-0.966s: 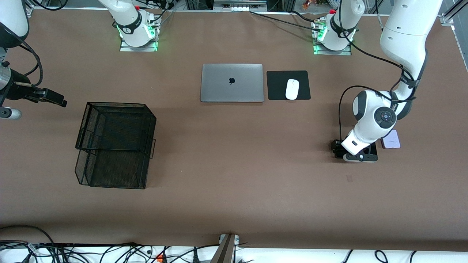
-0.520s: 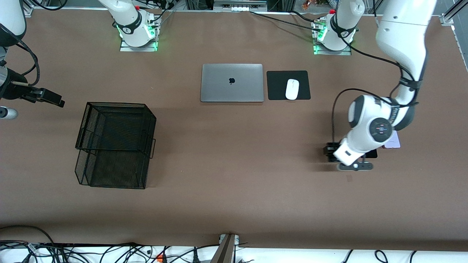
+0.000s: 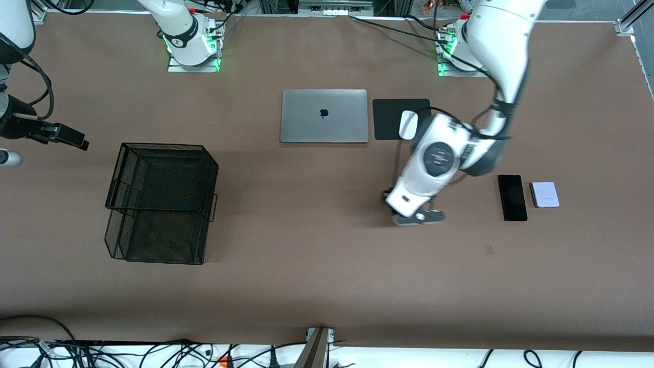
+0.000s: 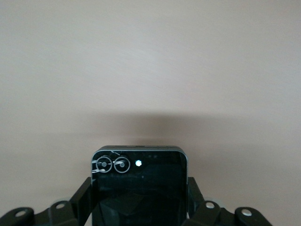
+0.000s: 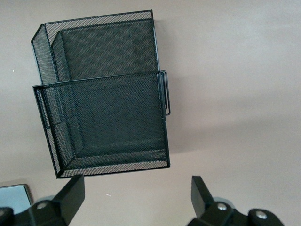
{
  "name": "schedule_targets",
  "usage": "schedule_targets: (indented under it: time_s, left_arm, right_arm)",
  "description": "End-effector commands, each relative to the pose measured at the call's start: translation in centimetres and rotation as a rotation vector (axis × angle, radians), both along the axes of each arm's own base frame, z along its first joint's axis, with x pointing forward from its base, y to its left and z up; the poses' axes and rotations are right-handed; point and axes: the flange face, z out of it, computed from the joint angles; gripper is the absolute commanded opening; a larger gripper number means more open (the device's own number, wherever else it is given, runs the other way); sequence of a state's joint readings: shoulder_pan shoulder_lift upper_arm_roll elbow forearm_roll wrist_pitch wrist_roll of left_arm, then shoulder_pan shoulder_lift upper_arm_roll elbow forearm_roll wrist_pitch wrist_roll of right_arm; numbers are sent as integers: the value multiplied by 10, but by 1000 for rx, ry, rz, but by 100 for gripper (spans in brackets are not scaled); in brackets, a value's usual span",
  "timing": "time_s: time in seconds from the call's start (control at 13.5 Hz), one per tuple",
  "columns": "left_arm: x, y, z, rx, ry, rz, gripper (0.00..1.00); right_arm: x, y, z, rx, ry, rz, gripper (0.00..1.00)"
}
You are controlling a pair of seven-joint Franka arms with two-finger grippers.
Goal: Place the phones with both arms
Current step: 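Carry the flip phone with the left gripper toward the laptop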
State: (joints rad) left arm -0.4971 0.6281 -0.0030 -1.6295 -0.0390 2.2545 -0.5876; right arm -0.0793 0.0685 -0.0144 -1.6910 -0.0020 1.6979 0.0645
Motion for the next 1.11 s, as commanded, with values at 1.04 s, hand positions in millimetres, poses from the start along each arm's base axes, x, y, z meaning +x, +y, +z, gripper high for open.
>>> schedule_targets:
  time_s: [1.04]
  left_arm:
    - [-58, -244, -89, -86, -171, 32, 2]
  right_arm:
    - [1, -16, 4, -12, 12, -29, 100]
